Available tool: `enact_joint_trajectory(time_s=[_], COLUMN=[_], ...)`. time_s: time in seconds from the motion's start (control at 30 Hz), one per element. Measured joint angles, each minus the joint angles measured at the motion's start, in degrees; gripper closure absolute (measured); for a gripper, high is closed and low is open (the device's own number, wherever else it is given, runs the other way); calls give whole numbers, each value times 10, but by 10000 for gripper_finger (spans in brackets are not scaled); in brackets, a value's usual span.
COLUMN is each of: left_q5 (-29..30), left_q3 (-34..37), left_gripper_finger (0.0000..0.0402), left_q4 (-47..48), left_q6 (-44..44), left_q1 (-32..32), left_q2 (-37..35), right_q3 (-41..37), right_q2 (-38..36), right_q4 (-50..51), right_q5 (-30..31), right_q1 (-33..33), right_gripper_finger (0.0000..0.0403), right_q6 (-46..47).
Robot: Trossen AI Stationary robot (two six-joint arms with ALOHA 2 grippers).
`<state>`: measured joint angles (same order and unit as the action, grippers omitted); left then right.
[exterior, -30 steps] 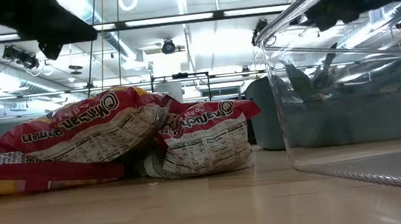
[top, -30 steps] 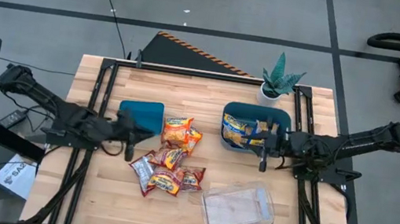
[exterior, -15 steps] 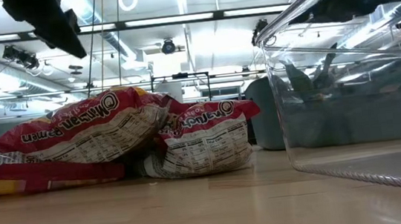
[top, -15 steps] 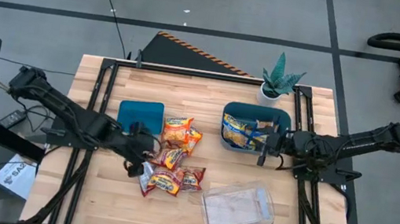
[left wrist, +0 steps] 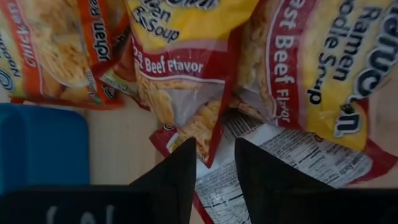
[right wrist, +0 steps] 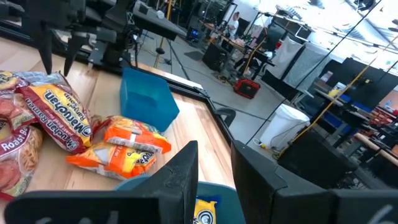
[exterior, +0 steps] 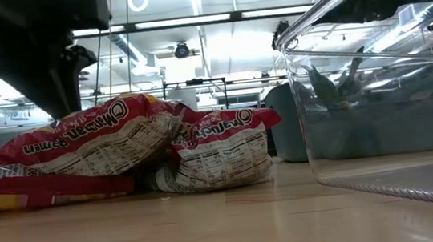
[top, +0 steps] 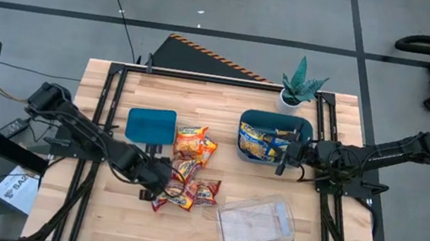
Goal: Sort Maruchan noodles
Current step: Put the red noodle pack into the transparent bin
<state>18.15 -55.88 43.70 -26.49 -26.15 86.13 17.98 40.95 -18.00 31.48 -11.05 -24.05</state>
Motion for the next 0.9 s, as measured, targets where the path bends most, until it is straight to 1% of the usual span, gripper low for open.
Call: enact_joint_trajectory(time_s=[0.23,0.4,0.6,0.73,0.8,0.9], left_q5=[1,19,40,43,45,49], left_q3=[0,0,0,0,0,0], left_gripper_finger=[285,285,285,286,293,324], left_q4=[0,6,6,6,6,7], left_q6=[-13,-14,-30,-37,-38,-33], left_q1=[0,3,3,3,3,3], left_q2=[42,65,66,66,66,66], right_q3=[0,0,0,0,0,0], right_q2=[0,0,0,0,0,0], right_q4=[0,0,1,1,0,1], right_q5=[-9,-15,-15,-15,-11,-6], right_q1=[0,0,0,0,0,0], right_gripper_finger=[302,302,302,302,302,302], right_q6=[9,14,20,20,20,26])
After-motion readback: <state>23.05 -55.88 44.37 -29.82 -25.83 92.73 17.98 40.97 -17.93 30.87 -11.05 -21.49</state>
